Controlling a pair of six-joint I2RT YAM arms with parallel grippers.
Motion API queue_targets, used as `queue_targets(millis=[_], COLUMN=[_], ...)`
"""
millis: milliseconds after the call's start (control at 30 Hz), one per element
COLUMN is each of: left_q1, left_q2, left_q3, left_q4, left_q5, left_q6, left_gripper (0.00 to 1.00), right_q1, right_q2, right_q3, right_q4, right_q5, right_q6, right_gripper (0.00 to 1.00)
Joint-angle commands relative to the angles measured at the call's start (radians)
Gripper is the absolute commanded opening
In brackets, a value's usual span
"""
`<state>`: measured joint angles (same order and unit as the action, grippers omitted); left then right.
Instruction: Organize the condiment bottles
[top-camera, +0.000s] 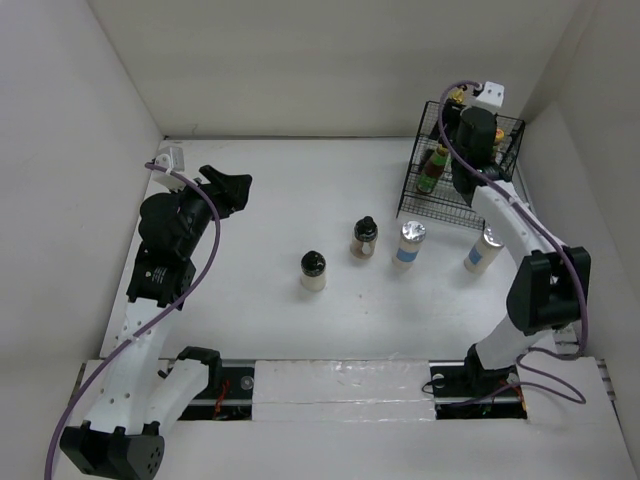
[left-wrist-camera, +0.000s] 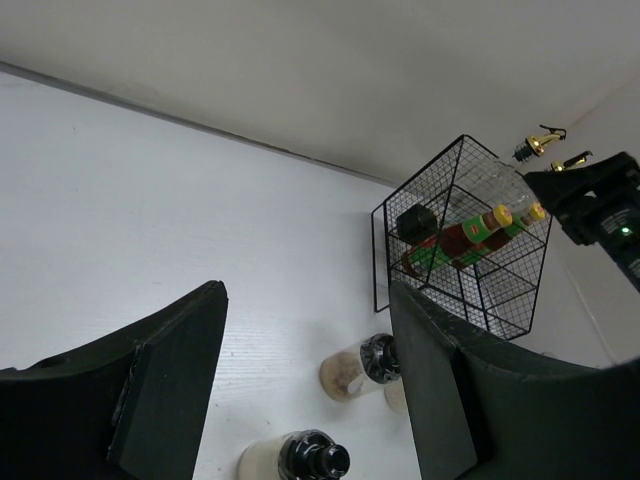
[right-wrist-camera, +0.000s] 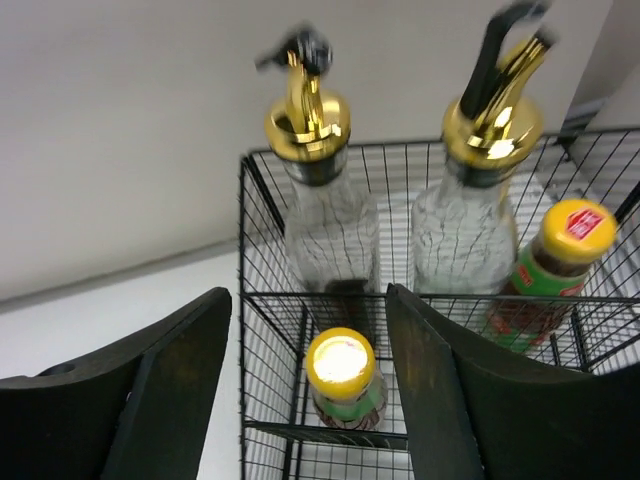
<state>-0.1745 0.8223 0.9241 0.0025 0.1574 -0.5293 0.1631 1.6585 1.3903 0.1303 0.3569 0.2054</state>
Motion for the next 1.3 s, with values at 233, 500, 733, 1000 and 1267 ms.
queue_targets(millis=[233, 500, 733, 1000, 1267], left_q1=[0.006, -0.013, -0.023, -0.023, -0.023], left_q2=[-0.014, 0.034, 0.043, 0.024, 0.024], left_q3=[-0.008, 0.012, 0.012, 0.002, 0.002], left_q4=[0.042, 0.033, 0.033, 0.042, 0.042], left_q5=[0.014, 0.013, 0.013, 0.024, 0.034], left_q6=[0.0, 0.0, 0.0, -0.009, -0.009], left_gripper=[0.62, 0.61, 0.61, 0.61, 0.61], right_q1=[0.025, -0.049, -0.195, -0.229, -0.22], right_q2=[-0.406, -0.722, -0.78, -0.651, -0.641], right_q3=[-0.296, -0.562, -0.7, -0.7, -0.721], right_q4=[-0.101, -0.449, -0.402, -0.293, -0.271], right_q5=[0.137, 0.421, 0.223, 0.024, 0.051], right_q6=[0.116, 0.307, 0.309, 0.239, 0.239], right_gripper=[0.71, 0.81, 0.89, 0.91, 0.79])
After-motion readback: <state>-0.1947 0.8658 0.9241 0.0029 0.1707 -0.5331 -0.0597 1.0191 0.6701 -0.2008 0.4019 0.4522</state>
